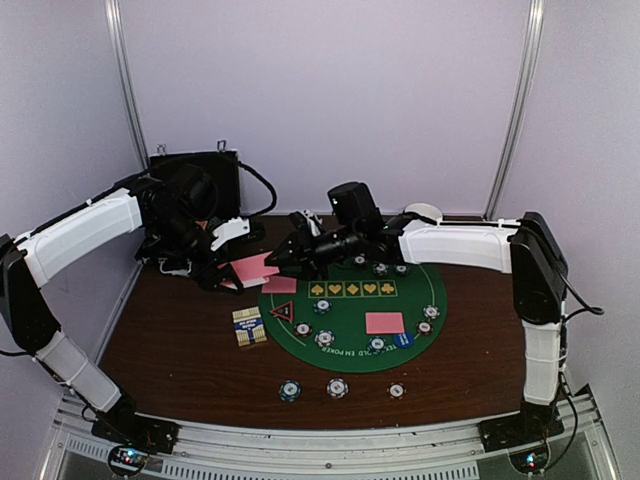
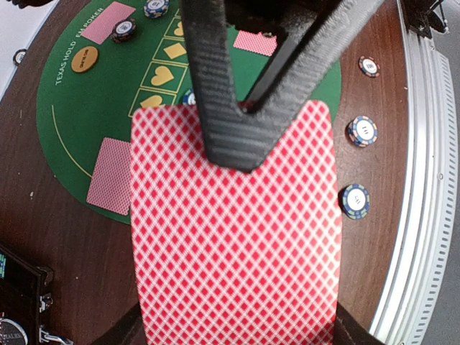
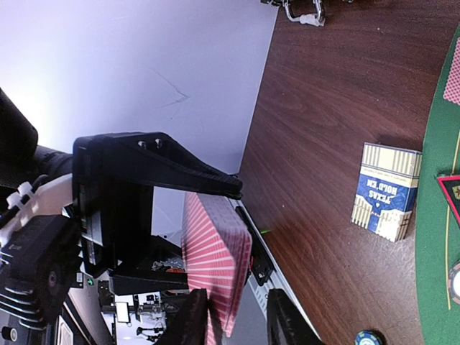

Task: Distribute texas hold em gaming equipment

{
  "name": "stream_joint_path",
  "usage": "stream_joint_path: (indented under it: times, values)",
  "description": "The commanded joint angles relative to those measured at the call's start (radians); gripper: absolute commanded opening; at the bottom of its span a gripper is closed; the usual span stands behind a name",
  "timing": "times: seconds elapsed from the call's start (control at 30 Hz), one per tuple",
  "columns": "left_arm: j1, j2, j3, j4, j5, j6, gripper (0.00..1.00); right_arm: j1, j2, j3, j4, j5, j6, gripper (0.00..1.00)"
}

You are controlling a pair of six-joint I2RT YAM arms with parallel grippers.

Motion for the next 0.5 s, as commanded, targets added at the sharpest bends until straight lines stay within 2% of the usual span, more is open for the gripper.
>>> stream_joint_path:
  times: [0.0, 0.13, 0.3, 0.47]
  values:
    - [0.002, -0.013, 0.03, 0.016, 0.021, 0.006, 0.07, -0.008, -0.068, -0.01, -0.018, -0.004, -0.004, 0.28]
    - [0.003, -0.013, 0.028, 0.016, 0.018, 0.007, 0.07, -0.006, -0.091, -0.02, 0.008, -0.011, 0.02, 0.23]
    - [0.002, -0.013, 0.03, 0.016, 0.016, 0.008, 0.07, -0.002, -0.09, -0.033, 0.043, -0.033, 0.049, 0.21]
    - [0.002, -0.012, 0.03, 0.016, 0.015, 0.008, 0.07, 0.017, -0.067, -0.037, 0.083, -0.057, 0.073, 0.28]
